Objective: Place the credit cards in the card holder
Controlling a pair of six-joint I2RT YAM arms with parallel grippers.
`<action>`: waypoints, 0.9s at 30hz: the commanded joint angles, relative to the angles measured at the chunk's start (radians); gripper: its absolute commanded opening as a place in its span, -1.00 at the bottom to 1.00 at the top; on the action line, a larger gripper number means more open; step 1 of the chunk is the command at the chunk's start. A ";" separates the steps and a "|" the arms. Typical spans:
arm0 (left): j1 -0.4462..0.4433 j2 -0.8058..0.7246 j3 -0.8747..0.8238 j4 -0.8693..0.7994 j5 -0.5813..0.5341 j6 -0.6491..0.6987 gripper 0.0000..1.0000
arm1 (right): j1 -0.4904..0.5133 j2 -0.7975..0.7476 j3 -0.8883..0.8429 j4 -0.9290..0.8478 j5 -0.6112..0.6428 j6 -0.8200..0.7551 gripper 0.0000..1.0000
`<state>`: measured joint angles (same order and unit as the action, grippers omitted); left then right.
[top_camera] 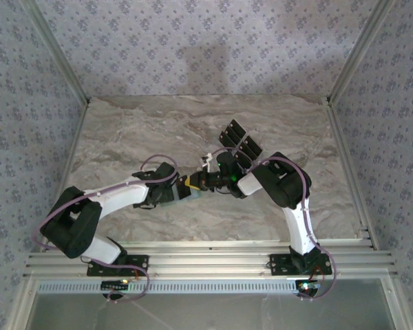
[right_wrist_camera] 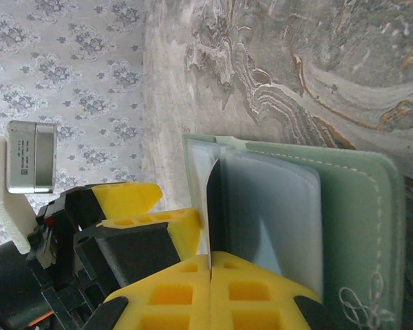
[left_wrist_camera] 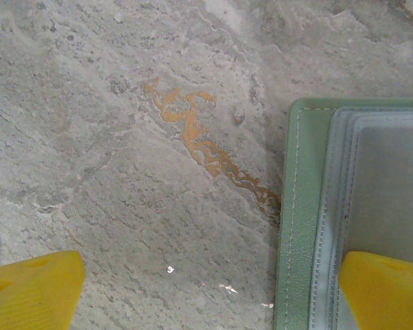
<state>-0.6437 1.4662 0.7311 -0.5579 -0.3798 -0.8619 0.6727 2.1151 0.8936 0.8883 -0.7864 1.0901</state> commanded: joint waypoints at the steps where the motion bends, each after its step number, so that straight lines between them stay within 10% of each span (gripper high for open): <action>1: -0.009 0.011 -0.029 -0.048 0.031 -0.002 0.95 | 0.028 0.039 0.030 0.043 -0.045 0.043 -1.00; 27: 0.044 0.023 0.048 -0.115 -0.005 0.104 0.95 | -0.008 -0.059 -0.218 -0.044 0.162 0.009 -1.00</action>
<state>-0.6186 1.4700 0.7624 -0.6109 -0.3862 -0.8036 0.6682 2.0502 0.7204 0.9630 -0.7021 1.1080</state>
